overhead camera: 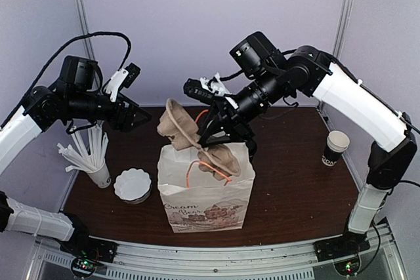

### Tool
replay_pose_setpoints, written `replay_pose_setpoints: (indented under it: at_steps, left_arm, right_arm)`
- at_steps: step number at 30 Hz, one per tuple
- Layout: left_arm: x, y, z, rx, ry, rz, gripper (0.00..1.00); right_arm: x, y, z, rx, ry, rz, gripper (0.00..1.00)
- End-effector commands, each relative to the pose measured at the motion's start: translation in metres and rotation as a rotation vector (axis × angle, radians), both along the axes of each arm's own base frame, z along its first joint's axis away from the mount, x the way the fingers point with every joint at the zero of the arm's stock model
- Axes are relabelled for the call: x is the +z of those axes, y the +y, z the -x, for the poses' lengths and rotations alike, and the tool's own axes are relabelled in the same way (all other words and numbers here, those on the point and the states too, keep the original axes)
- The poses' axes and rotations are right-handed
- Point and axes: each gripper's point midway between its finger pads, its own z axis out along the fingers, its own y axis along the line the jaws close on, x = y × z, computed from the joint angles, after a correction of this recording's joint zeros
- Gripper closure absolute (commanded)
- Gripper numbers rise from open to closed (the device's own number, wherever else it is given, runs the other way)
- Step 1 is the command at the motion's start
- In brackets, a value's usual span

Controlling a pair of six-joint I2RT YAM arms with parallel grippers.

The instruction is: Pack the takeout coffee

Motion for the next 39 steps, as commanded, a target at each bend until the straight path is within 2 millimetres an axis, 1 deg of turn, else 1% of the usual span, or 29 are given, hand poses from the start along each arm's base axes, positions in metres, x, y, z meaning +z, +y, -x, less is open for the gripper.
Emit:
replay_pose_setpoints:
  at_steps: [1,7,12,15,20,23,27,33,39]
  left_arm:
    - [0.013,0.005,-0.004,0.021,-0.046,0.055,0.26]
    - [0.007,0.007,-0.003,0.015,-0.034,0.054,0.26]
    - [0.004,0.008,-0.005,0.014,-0.030,0.055,0.26]
    - [0.002,0.008,-0.008,0.013,-0.030,0.053,0.26]
    - [0.000,0.008,-0.012,0.010,-0.018,0.054,0.26]
    - [-0.002,0.007,-0.013,0.003,-0.013,0.055,0.26]
    - [-0.002,0.009,-0.017,0.004,-0.010,0.059,0.26]
    - [0.001,0.008,-0.018,-0.001,-0.001,0.067,0.26]
    - [-0.009,0.005,-0.020,-0.004,0.021,0.073,0.26]
  right_arm:
    - [-0.004,0.005,-0.010,-0.027,-0.057,0.016,0.72]
    - [-0.039,-0.003,-0.016,-0.047,-0.071,0.130,0.72]
    - [-0.059,-0.016,-0.015,-0.049,-0.091,0.224,0.72]
    - [-0.067,-0.023,-0.013,-0.046,-0.108,0.268,0.72]
    - [-0.077,-0.029,-0.009,-0.042,-0.134,0.329,0.72]
    - [-0.085,-0.033,-0.002,-0.004,-0.184,0.380,0.72]
    - [-0.098,-0.035,-0.003,0.002,-0.246,0.453,0.72]
    - [-0.112,-0.042,-0.004,-0.006,-0.256,0.544,0.73]
    - [-0.128,-0.055,-0.003,-0.006,-0.246,0.627,0.73]
